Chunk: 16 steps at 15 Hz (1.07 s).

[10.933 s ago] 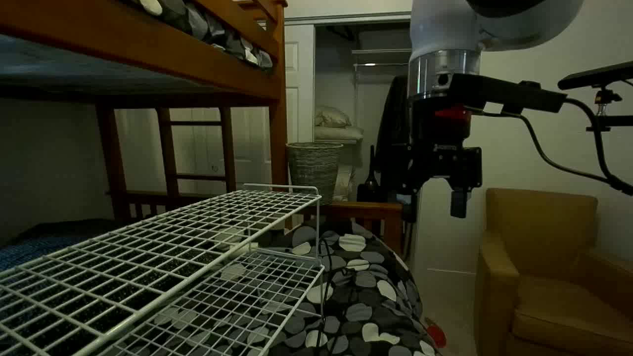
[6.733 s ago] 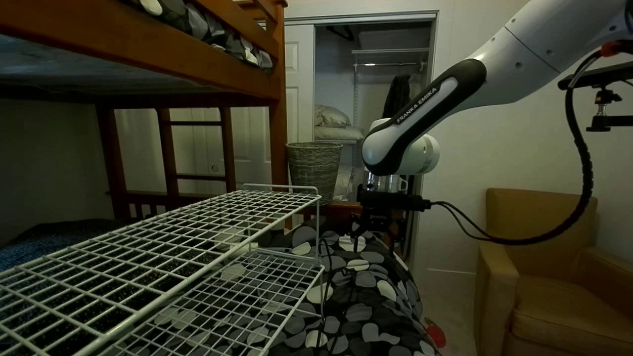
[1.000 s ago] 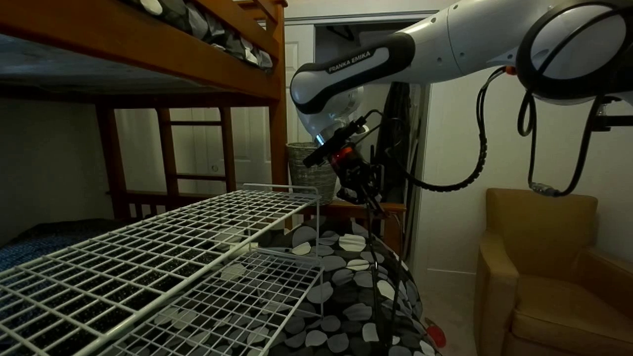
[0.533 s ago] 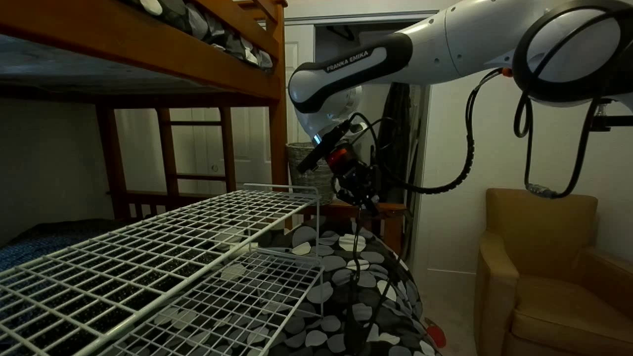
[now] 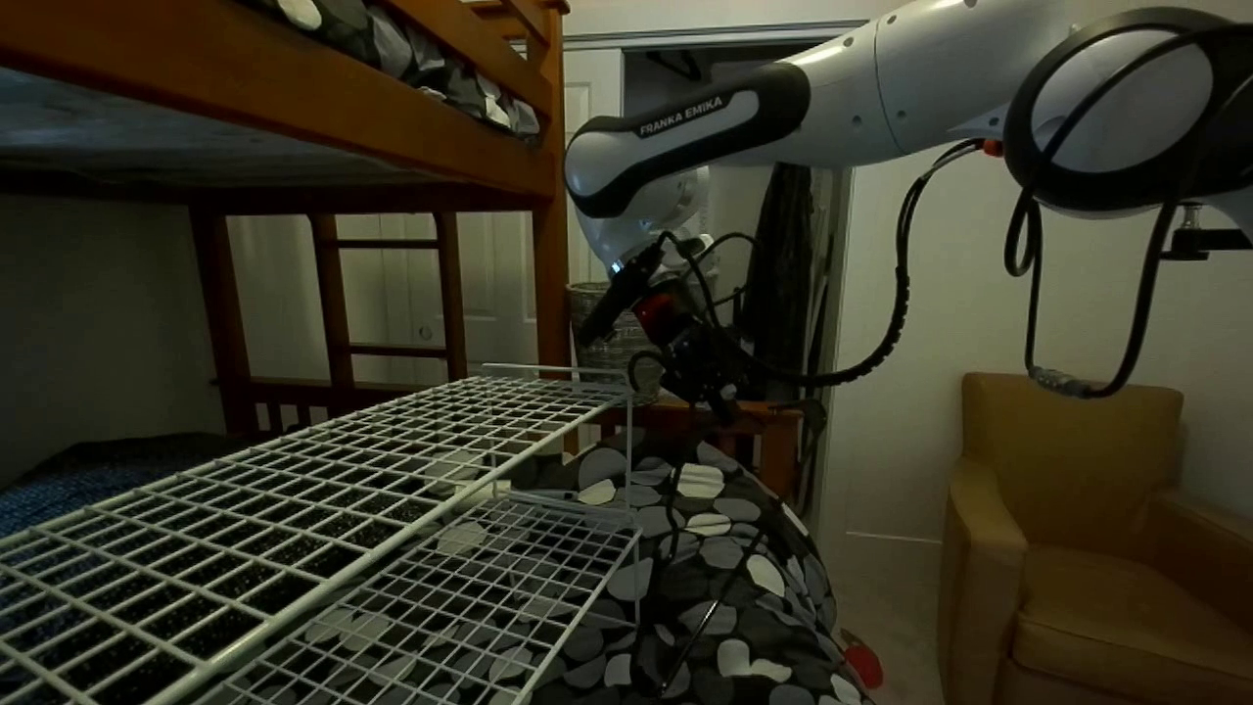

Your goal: Remove the black coat hanger from the bottom rack and hang it on the top rack

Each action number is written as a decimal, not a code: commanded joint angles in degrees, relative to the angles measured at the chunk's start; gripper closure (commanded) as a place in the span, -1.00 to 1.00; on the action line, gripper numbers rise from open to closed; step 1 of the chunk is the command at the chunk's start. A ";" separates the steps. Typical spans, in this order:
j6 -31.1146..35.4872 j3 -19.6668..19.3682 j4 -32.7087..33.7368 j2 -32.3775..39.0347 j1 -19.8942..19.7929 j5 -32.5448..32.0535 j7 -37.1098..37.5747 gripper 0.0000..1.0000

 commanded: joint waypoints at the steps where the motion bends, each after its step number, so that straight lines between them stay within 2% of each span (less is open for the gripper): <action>1: -2.70 0.39 3.48 1.92 0.01 0.69 4.58 0.96; 16: -12.79 0.46 16.86 10.25 2.04 0.84 15.24 0.96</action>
